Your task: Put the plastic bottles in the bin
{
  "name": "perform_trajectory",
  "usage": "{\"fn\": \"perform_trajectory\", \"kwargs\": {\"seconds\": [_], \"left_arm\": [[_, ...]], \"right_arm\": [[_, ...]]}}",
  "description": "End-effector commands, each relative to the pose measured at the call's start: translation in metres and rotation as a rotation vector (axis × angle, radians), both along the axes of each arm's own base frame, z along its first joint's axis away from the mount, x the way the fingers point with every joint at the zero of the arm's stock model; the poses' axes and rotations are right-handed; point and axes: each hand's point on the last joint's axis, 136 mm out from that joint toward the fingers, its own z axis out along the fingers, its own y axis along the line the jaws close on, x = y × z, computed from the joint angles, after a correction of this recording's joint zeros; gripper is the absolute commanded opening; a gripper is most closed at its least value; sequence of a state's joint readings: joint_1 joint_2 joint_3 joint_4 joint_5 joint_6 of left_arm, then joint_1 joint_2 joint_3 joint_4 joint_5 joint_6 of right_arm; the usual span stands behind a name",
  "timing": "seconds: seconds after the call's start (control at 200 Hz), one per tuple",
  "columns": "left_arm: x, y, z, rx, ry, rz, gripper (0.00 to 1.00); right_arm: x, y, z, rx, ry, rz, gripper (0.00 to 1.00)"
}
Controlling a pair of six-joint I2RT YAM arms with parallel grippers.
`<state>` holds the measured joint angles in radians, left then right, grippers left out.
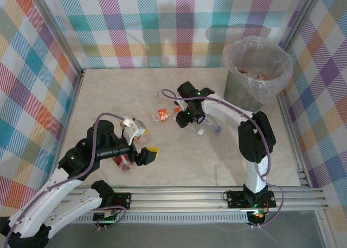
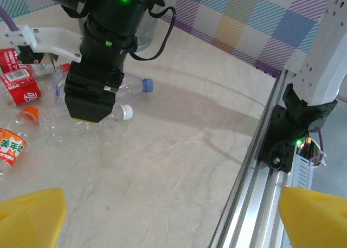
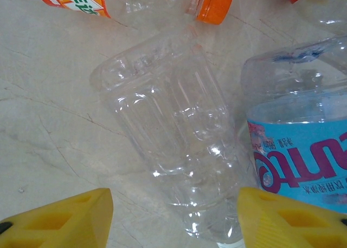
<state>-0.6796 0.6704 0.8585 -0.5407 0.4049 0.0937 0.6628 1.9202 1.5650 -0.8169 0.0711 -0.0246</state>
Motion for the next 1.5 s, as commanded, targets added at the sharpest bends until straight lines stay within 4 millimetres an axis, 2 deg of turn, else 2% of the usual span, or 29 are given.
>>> {"fn": "perform_trajectory", "kwargs": {"seconds": [0.0,0.55,0.745,0.975,1.08,1.22,1.495], "left_arm": [[-0.003,-0.001,0.002,-0.022,-0.015,-0.004,1.00],[0.000,0.000,-0.004,-0.011,-0.009,0.011,1.00],[0.000,0.000,-0.005,-0.011,-0.009,0.011,1.00],[0.000,-0.001,-0.006,-0.006,-0.004,0.009,1.00],[0.000,-0.001,-0.007,-0.003,-0.006,0.008,1.00],[0.001,0.000,-0.008,-0.001,-0.005,0.010,1.00],[0.000,-0.001,-0.006,-0.006,-0.007,0.007,1.00]], "right_arm": [[-0.004,0.002,-0.018,-0.029,0.027,0.020,0.62],[0.001,0.003,-0.049,-0.080,0.054,-0.002,0.72],[-0.001,0.011,-0.056,-0.074,0.066,0.001,0.73],[-0.006,0.021,-0.064,-0.081,0.083,0.019,0.78],[-0.007,0.025,-0.064,-0.076,0.083,0.022,0.78],[-0.006,0.028,-0.062,-0.080,0.076,0.023,0.72],[-0.008,0.033,-0.032,-0.028,0.023,0.000,0.64]]}}
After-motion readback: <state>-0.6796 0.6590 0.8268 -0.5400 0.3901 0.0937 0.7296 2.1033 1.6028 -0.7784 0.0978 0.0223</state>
